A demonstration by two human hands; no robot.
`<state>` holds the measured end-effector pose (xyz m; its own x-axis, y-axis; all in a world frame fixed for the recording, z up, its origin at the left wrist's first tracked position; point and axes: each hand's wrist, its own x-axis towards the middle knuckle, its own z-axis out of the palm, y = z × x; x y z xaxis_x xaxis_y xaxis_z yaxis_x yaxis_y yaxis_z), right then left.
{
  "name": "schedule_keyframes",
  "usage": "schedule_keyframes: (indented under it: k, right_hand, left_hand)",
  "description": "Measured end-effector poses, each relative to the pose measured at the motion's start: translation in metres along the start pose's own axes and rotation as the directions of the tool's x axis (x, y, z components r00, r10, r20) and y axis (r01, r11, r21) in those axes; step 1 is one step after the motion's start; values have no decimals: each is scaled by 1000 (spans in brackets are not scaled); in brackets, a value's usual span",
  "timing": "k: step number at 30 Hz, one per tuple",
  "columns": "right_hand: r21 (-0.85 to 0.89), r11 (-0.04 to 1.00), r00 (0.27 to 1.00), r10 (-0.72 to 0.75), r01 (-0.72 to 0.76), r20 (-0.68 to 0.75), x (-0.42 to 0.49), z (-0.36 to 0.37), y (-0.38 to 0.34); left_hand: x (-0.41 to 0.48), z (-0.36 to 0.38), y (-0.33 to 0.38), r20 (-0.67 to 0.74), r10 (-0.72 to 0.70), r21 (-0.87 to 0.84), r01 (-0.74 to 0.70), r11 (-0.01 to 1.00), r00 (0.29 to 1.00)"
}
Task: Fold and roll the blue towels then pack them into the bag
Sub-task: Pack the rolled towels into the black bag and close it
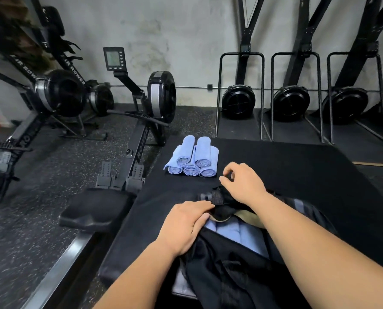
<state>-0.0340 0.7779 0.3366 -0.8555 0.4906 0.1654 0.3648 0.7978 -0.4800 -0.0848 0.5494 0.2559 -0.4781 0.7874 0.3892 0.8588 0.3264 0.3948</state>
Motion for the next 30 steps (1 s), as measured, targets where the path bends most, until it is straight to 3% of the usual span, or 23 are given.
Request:
schedule_keyframes:
  k: [3, 11, 22, 30]
  right_hand:
    - [-64, 996, 977, -41, 56, 209, 32, 17, -4]
    - [-39, 998, 954, -41, 55, 296, 91, 64, -18]
    - [-81, 996, 982, 62, -48, 176, 128, 99, -39]
    - [297, 941, 982, 184, -165, -39, 125, 97, -46]
  left_hand:
    - [-10, 14, -5, -57, -28, -51, 25, 998, 998]
    - [-11, 25, -12, -24, -131, -121, 127, 984, 991]
    - [-11, 23, -12, 35, -173, -121, 176, 977, 984]
    - [-11, 22, -12, 26, -163, -110, 165, 980, 986]
